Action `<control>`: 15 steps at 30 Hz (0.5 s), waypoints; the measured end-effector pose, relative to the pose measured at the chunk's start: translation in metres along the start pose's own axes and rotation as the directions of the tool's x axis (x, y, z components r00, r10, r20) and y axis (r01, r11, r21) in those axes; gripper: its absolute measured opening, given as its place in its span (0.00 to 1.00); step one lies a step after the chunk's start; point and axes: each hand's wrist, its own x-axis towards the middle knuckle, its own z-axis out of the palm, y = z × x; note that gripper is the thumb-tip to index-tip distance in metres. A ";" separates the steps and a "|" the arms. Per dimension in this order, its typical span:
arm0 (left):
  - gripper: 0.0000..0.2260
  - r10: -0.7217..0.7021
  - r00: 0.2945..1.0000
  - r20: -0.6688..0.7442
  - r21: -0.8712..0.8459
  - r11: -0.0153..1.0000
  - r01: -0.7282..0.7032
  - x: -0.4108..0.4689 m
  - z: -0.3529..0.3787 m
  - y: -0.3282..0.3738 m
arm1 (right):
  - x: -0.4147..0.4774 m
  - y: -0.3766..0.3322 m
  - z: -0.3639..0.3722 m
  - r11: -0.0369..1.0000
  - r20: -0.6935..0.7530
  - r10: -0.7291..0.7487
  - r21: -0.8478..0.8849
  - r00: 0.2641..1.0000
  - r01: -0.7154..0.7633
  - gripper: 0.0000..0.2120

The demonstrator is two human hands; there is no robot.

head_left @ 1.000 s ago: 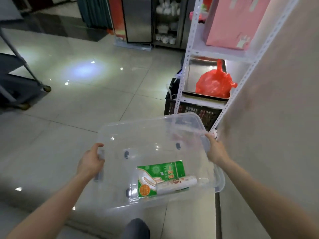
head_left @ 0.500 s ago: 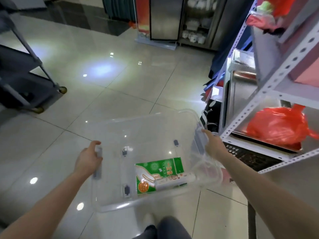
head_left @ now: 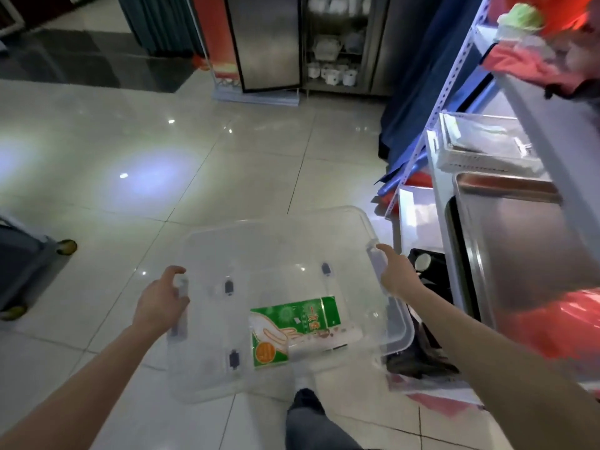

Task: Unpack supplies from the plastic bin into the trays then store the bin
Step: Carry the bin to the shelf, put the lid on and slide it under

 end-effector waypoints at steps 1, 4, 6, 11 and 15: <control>0.24 0.018 1.000 -0.008 -0.012 1.000 -0.018 0.027 -0.006 0.010 | 0.019 -0.008 -0.005 1.000 -0.013 0.015 0.000 1.000 -0.015 0.32; 0.24 0.043 0.999 -0.002 -0.009 0.999 -0.043 0.107 -0.018 0.037 | 0.073 -0.032 -0.023 0.998 -0.073 0.068 0.006 0.995 -0.067 0.32; 0.25 0.076 0.997 0.002 -0.027 0.997 -0.076 0.161 -0.020 0.053 | 0.107 -0.045 -0.033 0.996 -0.092 0.083 0.038 0.992 -0.079 0.32; 0.24 0.214 0.975 0.061 -0.003 0.977 -0.215 0.309 -0.009 0.096 | 0.187 -0.065 -0.046 0.981 -0.177 0.181 0.098 0.967 -0.165 0.27; 0.24 0.334 0.928 0.166 -0.015 0.942 -0.336 0.426 0.008 0.144 | 0.230 -0.069 -0.048 0.934 -0.204 0.341 0.185 0.918 -0.306 0.30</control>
